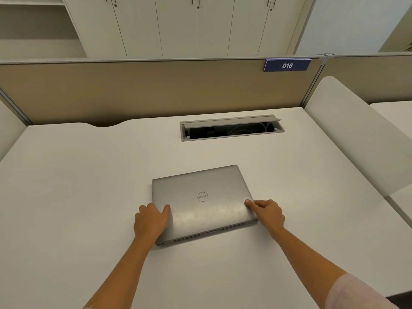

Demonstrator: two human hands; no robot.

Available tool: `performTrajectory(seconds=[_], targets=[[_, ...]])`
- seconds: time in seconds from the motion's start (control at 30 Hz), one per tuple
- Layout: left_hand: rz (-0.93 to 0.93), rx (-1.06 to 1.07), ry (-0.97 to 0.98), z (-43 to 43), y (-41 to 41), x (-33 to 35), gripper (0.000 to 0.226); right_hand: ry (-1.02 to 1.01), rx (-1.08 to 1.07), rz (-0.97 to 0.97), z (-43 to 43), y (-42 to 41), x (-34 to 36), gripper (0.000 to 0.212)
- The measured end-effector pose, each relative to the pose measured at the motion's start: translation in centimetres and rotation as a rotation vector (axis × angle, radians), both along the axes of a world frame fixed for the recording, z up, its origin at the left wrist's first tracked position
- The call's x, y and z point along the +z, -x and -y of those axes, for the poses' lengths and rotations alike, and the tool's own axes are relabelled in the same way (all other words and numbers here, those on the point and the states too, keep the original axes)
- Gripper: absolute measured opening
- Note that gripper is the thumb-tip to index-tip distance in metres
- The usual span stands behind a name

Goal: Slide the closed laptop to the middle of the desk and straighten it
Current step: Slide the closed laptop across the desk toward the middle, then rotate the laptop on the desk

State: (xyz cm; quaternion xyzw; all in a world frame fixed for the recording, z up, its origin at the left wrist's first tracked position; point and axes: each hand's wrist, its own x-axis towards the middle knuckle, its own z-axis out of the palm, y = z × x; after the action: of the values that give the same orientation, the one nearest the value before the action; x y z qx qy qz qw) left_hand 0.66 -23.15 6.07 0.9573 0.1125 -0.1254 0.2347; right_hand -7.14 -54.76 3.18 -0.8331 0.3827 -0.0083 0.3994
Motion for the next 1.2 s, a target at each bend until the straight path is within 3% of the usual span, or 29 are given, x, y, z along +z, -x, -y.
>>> performTrajectory(seconds=[0.13,0.33,0.57,0.67,0.73,0.83,1.0,1.1,1.2], targets=[[0.084,-0.001,0.081,-0.2,-0.1,1.6,0.071,0.049,0.064,0.017,0.3,-2.6,1.7,0.037],[0.091,0.149,0.485,1.3,2.2,2.0,0.064,0.233,0.387,0.005,-2.1,-9.1,3.3,0.043],[-0.046,0.419,0.527,0.5,4.7,0.5,0.071,0.389,0.762,-0.126,-5.6,-14.4,3.6,0.062],[-0.21,0.602,0.655,0.0,5.2,0.1,0.067,0.407,0.828,-0.173,-6.3,-16.1,3.6,0.065],[-0.349,0.78,0.865,-0.1,5.3,0.3,0.061,0.403,0.86,-0.218,-6.5,-16.9,3.6,0.064],[-0.529,0.926,1.16,0.1,5.3,1.1,0.076,0.364,0.862,-0.301,-6.6,-17.9,3.3,0.06],[-0.638,0.965,1.345,1.9,5.3,1.6,0.075,0.39,0.923,-0.296,-6.8,-17.9,2.8,0.059],[-0.64,1.027,1.48,2.7,4.6,1.6,0.057,0.423,0.933,-0.276,-7.1,-17.7,2.7,0.06],[-0.593,1.09,1.445,3.6,3.8,1.8,0.043,0.423,0.916,-0.286,-7.5,-17.6,2.7,0.062]])
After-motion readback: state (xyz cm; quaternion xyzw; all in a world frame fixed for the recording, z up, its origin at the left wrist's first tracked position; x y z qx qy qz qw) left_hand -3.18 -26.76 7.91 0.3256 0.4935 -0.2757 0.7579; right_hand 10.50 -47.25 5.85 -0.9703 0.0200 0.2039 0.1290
